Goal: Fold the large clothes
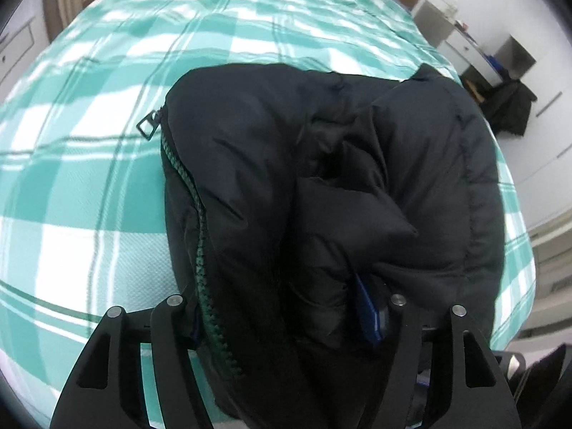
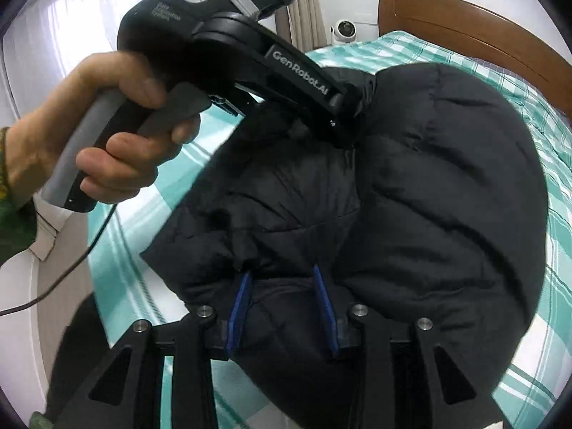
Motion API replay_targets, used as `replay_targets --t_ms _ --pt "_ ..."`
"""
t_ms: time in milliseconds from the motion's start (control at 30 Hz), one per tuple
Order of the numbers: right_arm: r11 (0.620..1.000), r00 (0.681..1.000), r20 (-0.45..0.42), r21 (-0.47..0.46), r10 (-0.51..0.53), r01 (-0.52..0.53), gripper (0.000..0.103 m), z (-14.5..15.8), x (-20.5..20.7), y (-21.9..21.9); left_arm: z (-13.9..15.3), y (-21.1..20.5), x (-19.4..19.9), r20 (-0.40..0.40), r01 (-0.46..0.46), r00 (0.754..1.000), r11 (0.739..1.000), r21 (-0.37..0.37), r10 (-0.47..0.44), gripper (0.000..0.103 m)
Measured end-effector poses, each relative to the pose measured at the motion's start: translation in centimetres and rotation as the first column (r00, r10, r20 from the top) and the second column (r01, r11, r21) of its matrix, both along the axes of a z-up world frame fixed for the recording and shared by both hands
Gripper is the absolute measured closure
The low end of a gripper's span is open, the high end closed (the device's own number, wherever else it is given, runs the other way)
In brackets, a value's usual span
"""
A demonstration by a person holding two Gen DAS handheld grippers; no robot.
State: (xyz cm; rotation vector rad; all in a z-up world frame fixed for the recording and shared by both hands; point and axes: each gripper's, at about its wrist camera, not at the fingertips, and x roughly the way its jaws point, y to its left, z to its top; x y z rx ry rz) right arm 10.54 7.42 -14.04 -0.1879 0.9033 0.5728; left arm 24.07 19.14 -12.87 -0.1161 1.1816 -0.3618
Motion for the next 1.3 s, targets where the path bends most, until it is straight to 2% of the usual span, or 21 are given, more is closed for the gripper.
replay_targets --t_ms 67,167,200,267,300,367,433,533,633,667,700,733,800,867,933,967,1033,1100,1133,1233,1300 --pt "1.000 1.000 -0.010 -0.009 -0.009 0.008 0.068 0.6 0.0 0.5 -0.3 -0.2 -0.1 0.001 -0.024 1.000 1.000 0.000 0.024 0.035" --pt "0.999 0.999 0.005 -0.008 -0.040 0.040 0.063 2.9 -1.0 0.4 1.0 -0.6 -1.4 0.063 -0.022 0.998 0.999 0.026 0.021 0.034" --pt "0.998 0.998 0.021 -0.017 -0.055 0.055 0.058 3.7 -1.5 0.1 1.8 -0.7 -1.8 0.087 -0.024 0.996 0.999 0.031 0.021 0.034" --pt "0.996 0.994 0.070 -0.029 -0.082 0.084 0.022 5.6 -2.9 -0.5 3.1 -0.8 -2.5 0.112 -0.033 0.993 0.999 0.041 0.028 0.026" --pt "0.994 0.990 0.101 -0.040 -0.097 0.101 0.018 6.5 -3.6 -0.8 4.0 -0.8 -3.0 0.129 -0.038 0.991 0.998 0.044 0.032 0.024" --pt "0.987 0.980 0.153 -0.080 -0.126 0.140 0.018 8.0 -4.8 -1.5 5.6 -0.5 -4.2 0.174 -0.055 0.984 0.998 0.041 0.047 0.014" --pt "0.977 0.972 0.177 -0.118 -0.153 0.176 0.018 8.2 -5.7 -2.3 7.2 -0.4 -5.6 0.223 -0.074 0.973 0.996 0.053 0.060 0.004" --pt "0.958 0.957 0.212 -0.161 -0.200 0.236 0.018 8.5 -7.0 -3.3 8.6 -0.6 -7.2 0.266 -0.074 0.963 0.991 0.108 0.043 0.002" --pt "0.937 0.948 0.193 -0.194 -0.253 0.289 0.018 8.0 -7.7 -5.5 9.1 -0.7 -8.5 0.273 -0.047 0.962 0.984 0.169 -0.001 0.002" --pt "0.939 0.947 0.182 -0.175 -0.264 0.295 0.018 7.8 -8.0 -6.5 9.4 -0.4 -9.1 0.291 -0.030 0.956 0.984 0.176 -0.023 0.002" --pt "0.944 0.945 0.161 -0.125 -0.285 0.306 0.018 7.7 -8.4 -8.1 9.6 0.1 -9.6 0.300 -0.017 0.953 0.986 0.166 -0.034 0.002" --pt "0.945 0.942 0.145 -0.086 -0.302 0.316 0.018 7.5 -8.2 -9.4 9.8 0.9 -9.9 0.299 0.008 0.953 0.993 0.122 -0.044 0.002" --pt "0.934 0.931 0.077 0.034 -0.356 0.355 0.018 7.0 -8.5 -12.8 9.9 2.8 -9.8 0.292 0.046 0.956 0.999 -0.013 -0.040 0.002" --pt "0.917 0.921 0.026 0.106 -0.388 0.384 0.018 6.4 -8.1 -15.3 9.4 4.8 -8.9 0.256 0.011 0.966 0.983 -0.182 0.036 0.002" --pt "0.906 0.914 0.003 0.137 -0.405 0.401 0.018 6.1 -7.4 -16.7 7.9 5.9 -7.3 0.164 -0.026 0.984 0.961 -0.275 0.073 0.003" --pt "0.904 0.914 0.003 0.152 -0.405 0.400 0.018 5.6 -7.2 -16.9 7.1 6.2 -6.4 0.138 -0.046 0.987 0.959 -0.278 0.087 0.003" --pt "0.903 0.917 0.028 0.191 -0.397 0.385 0.018 5.3 -6.8 -16.9 5.9 6.4 -5.6 0.147 -0.068 0.984 0.970 -0.233 0.104 0.003" --pt "0.910 0.920 0.052 0.182 -0.387 0.373 0.018 6.1 -7.2 -16.9 4.3 6.4 -4.7 0.144 -0.080 0.984 0.982 -0.170 0.106 0.003" --pt "0.917 0.921 0.072 0.148 -0.383 0.369 0.018 6.2 -7.1 -16.8 3.7 6.6 -4.4 0.135 -0.090 0.984 0.983 -0.162 0.112 0.003" --pt "0.918 0.912 0.106 0.004 -0.396 0.398 0.018 6.8 -6.4 -15.7 1.9 7.8 -4.3 0.081 -0.132 0.985 0.964 -0.232 0.154 0.003" --pt "0.915 0.910 0.132 -0.049 -0.392 0.401 0.018 7.2 -6.3 -15.4 1.6 8.4 -4.5 0.065 -0.145 0.983 0.949 -0.280 0.170 0.003"
